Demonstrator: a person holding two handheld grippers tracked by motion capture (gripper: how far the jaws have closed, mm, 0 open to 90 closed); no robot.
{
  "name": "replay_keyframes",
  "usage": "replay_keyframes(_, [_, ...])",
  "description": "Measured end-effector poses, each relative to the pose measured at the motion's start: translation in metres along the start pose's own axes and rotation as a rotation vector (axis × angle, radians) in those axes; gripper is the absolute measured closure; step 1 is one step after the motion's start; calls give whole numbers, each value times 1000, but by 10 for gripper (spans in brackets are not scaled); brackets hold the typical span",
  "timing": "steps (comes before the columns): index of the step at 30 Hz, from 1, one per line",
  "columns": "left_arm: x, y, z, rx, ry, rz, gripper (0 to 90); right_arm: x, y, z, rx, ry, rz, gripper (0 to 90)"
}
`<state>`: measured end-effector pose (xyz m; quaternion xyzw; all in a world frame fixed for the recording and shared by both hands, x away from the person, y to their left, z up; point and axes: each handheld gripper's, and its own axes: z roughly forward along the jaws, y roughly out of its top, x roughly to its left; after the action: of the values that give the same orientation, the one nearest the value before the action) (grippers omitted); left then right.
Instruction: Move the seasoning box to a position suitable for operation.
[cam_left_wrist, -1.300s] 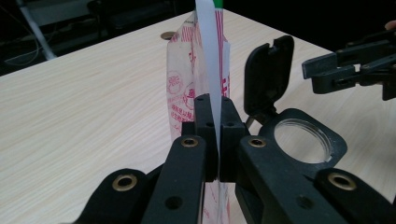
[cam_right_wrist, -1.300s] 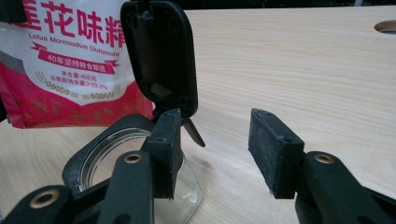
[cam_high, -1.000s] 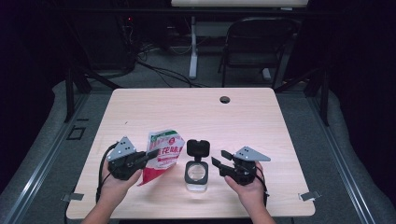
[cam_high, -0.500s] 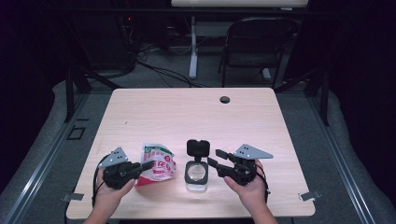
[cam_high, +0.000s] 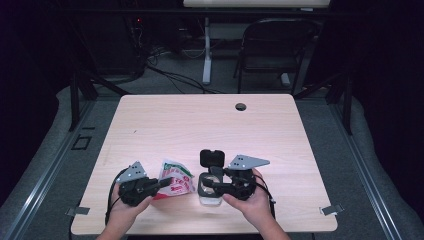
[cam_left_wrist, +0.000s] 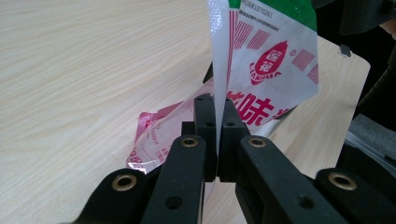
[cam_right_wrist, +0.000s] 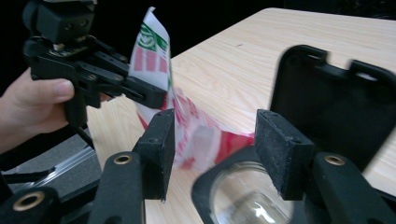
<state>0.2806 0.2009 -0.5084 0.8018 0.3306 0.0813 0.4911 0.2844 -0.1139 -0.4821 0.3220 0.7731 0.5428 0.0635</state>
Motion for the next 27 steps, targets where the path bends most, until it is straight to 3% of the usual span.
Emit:
replay_keyframes(10, [1, -1, 1, -2, -20, -17, 900, 14, 9, 26, 44, 61, -13, 485])
replay_keyframes(15, [3, -1, 1, -6, -29, -29, 900, 19, 10, 41, 90, 51, -42, 502])
replay_keyframes(27, [3, -2, 2, -6, -35, -31, 900, 20, 10, 62, 160, 42, -30, 591])
